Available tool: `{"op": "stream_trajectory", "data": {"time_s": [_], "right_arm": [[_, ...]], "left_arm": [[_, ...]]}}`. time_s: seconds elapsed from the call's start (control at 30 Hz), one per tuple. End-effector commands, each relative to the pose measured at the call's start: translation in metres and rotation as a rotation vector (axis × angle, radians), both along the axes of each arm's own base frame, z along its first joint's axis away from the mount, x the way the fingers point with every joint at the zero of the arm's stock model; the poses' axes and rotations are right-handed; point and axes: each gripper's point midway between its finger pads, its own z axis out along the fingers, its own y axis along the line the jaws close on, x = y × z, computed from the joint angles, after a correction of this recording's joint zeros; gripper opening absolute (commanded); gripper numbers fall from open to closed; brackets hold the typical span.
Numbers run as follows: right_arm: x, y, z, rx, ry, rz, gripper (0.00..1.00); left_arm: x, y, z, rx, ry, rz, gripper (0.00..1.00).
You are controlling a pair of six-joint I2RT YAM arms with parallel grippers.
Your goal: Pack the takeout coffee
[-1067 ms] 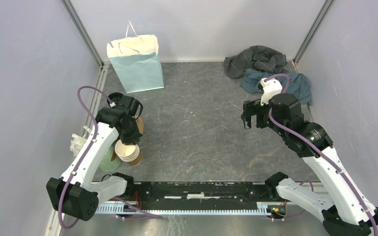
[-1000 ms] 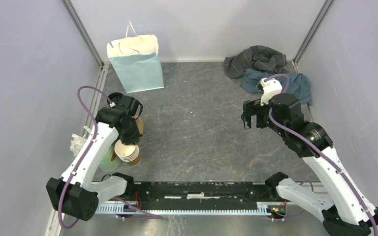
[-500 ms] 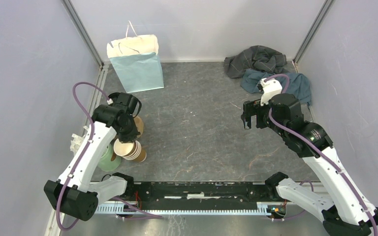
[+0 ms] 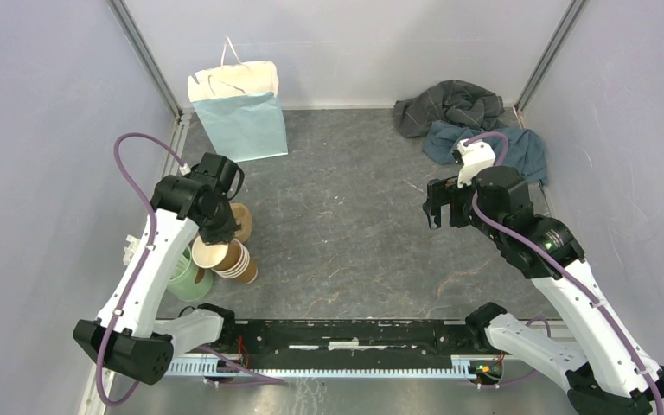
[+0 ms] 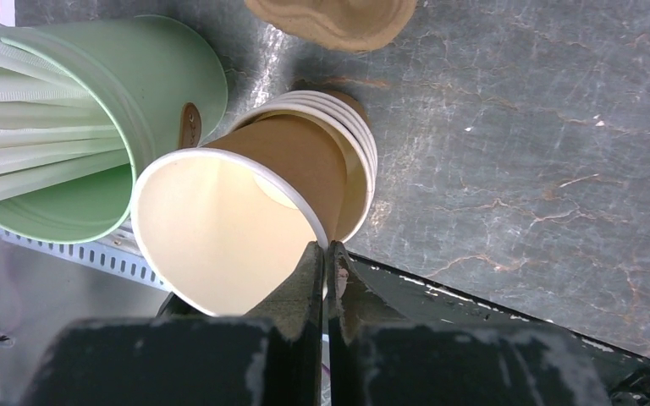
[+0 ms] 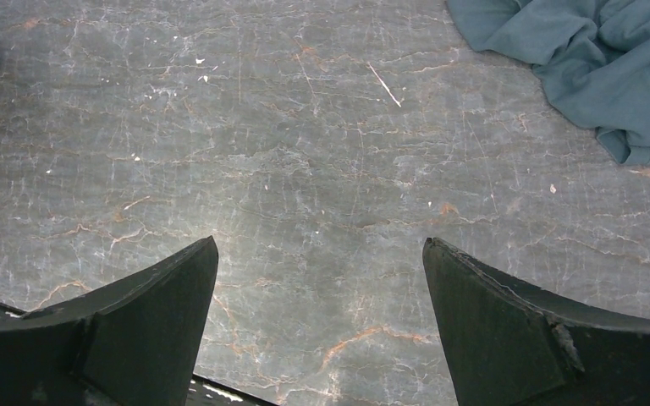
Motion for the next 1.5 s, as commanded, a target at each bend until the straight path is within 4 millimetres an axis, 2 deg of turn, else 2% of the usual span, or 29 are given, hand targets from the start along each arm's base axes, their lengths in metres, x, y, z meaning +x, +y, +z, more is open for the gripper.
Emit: {"op": "stream_trajectory", "data": {"time_s": [0.0, 0.4, 0.63, 0.8, 0.93, 1.07, 1.13, 1.27, 1.37, 1.47], "right_arm": [[0.006, 0.004, 0.015, 0.047, -0.053, -0.002, 0.98], [0.007, 0.007, 0.008, 0.041, -0.041, 0.008, 0.98], [0.011, 0.011, 0.004, 0.039, -0.034, 0.019, 0.98], [0.012, 0.016, 0.002, 0.047, -0.023, 0.036, 0.98], [0.012, 0.017, 0.001, 0.043, -0.018, 0.04, 0.98], [0.011, 0.016, -0.003, 0.034, -0.009, 0.044, 0.98], [0.009, 0.014, -0.005, 0.027, -0.011, 0.042, 0.98], [0.004, 0.009, -0.006, 0.023, -0.016, 0.035, 0.98], [-0.001, 0.001, 0.001, 0.02, -0.034, 0.011, 0.98], [-0.009, -0.009, 0.008, 0.036, -0.056, -0.028, 0.98]], "left_arm": [[0.0, -0.003, 0.013, -0.027, -0.026, 0.032, 0.02], [0.006, -0.013, 0.034, -0.094, -0.097, 0.023, 0.02], [0.004, -0.011, 0.044, -0.101, -0.141, 0.025, 0.02], [0.004, -0.018, 0.058, -0.145, -0.183, -0.004, 0.02], [0.004, -0.021, 0.082, -0.176, -0.261, -0.055, 0.02], [0.01, -0.023, 0.128, -0.191, -0.437, -0.169, 0.02], [0.019, -0.034, 0.142, -0.222, -0.498, -0.243, 0.02], [0.052, -0.059, 0.133, -0.276, -0.466, -0.276, 0.02], [0.072, -0.095, 0.128, -0.283, -0.487, -0.315, 0.02], [0.076, -0.149, 0.107, -0.233, -0.448, -0.4, 0.02]]}}
